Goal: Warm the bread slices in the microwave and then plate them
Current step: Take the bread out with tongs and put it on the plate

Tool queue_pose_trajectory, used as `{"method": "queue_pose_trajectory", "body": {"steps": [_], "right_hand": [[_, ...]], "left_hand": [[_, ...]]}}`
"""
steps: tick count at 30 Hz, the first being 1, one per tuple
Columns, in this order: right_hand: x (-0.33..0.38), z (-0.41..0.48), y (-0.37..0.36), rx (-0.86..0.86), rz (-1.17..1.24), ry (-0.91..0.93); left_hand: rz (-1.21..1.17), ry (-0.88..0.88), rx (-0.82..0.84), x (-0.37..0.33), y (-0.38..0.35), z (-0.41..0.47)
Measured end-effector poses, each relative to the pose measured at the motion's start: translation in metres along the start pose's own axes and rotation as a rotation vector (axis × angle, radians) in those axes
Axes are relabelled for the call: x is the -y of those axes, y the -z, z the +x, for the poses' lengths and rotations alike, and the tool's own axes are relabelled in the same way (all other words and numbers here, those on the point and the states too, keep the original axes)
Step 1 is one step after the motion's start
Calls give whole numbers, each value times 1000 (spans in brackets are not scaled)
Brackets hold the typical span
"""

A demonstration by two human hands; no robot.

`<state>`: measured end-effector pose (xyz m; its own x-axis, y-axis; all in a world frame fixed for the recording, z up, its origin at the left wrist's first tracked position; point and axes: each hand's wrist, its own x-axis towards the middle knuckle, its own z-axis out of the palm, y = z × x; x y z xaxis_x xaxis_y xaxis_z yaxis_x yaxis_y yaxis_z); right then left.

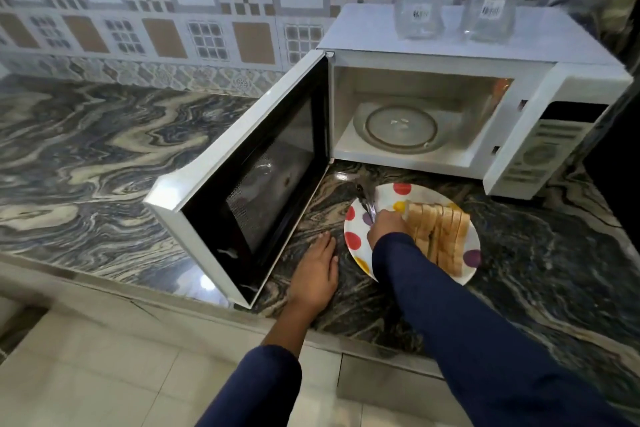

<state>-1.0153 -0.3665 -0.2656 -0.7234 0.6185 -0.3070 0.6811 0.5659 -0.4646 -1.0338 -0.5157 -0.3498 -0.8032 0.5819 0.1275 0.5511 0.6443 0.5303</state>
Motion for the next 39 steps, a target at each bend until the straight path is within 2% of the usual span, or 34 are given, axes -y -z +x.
{"method": "queue_pose_trajectory", "body": {"steps": [10, 15, 19, 22, 26, 29, 32, 35, 39], "right_hand": [[-4, -8, 18, 16, -206, 47], [-1, -14, 21, -20, -118, 44], [2, -18, 36, -48, -138, 79], [5, -20, 54, -126, -128, 85], [-12, -14, 83, -332, 17, 97], [-43, -3, 100, -455, 196, 67], [-83, 5, 106, -503, 342, -17], [-121, 13, 95, -488, 370, -123], [-155, 19, 68, -316, 307, -223]], "left_hand": [[28, -4, 9, 1, -3, 0], [36, -1, 18, 0, -2, 0], [47, -10, 19, 0, -1, 1], [66, 17, 2, 0, -1, 7], [30, 137, -57, -9, 2, 28], [-204, 225, -97, -22, 3, 46], [-363, 260, -131, -31, -1, 57], [-375, 317, -184, -35, -10, 61], [-295, 350, -180, -39, -18, 63]]}}
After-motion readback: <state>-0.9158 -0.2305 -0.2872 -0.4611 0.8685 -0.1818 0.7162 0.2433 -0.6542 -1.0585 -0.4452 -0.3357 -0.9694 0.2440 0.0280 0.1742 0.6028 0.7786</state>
